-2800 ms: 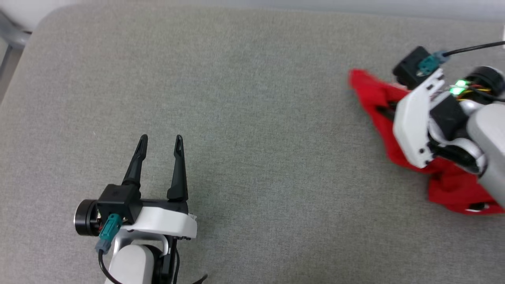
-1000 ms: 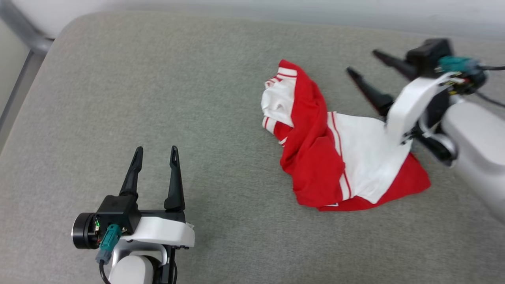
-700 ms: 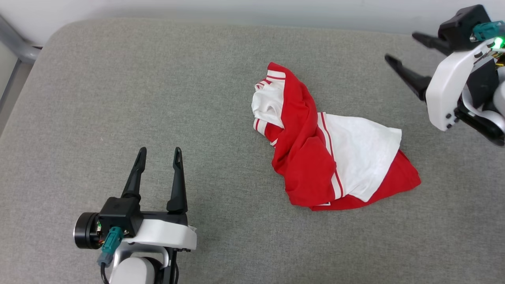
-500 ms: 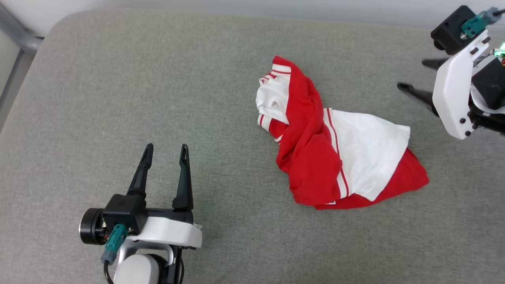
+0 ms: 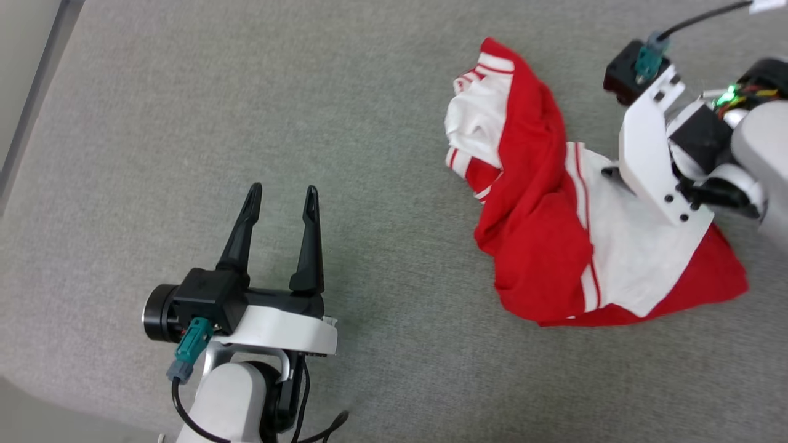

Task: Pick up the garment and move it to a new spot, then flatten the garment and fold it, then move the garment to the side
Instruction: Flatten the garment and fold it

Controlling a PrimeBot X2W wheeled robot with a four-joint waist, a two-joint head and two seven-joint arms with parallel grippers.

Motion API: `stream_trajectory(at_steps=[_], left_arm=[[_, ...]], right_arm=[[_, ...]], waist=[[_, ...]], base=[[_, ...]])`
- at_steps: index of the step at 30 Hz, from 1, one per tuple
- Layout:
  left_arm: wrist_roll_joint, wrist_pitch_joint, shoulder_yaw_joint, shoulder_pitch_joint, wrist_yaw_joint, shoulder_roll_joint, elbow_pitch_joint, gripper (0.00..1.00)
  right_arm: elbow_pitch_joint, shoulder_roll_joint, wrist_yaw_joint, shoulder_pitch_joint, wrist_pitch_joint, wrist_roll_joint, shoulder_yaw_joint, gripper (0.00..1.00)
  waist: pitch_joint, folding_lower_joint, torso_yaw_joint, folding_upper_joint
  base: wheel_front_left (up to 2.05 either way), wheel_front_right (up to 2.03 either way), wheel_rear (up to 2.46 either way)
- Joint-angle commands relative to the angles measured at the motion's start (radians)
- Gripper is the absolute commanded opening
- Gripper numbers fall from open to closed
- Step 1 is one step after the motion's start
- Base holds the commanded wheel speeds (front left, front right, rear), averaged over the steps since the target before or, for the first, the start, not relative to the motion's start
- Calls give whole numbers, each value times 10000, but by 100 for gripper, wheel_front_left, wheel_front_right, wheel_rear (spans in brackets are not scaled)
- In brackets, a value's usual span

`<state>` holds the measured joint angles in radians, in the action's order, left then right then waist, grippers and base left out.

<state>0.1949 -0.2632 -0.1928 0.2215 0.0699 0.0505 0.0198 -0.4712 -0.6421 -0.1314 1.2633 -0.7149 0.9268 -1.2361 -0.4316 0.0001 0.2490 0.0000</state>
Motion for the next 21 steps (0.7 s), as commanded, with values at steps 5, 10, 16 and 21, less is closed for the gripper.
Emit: stream_trajectory(at_steps=[5,10,16,21], left_arm=[[112,-23,-71,240,106,-5,7,100],[96,-23,12,133,172,-7,80,100],[-42,-23,170,-10,119,-5,180,100],[-147,-23,343,-300,125,-4,195,100]], right_arm=[[-669,343,6,-1104,-262,-254,-442,100],[-578,319,-6,-1392,481,-459,-588,0],[255,-98,12,-729,2318,-775,-412,0],[1713,-836,12,-741,3191,-681,-399,0]], waist=[[-424,-1,370,0],[-307,-1,213,0],[267,-1,-203,0],[801,-1,-609,0]], base=[[0,0,0],[0,0,0],[0,0,0],[0,0,0]])
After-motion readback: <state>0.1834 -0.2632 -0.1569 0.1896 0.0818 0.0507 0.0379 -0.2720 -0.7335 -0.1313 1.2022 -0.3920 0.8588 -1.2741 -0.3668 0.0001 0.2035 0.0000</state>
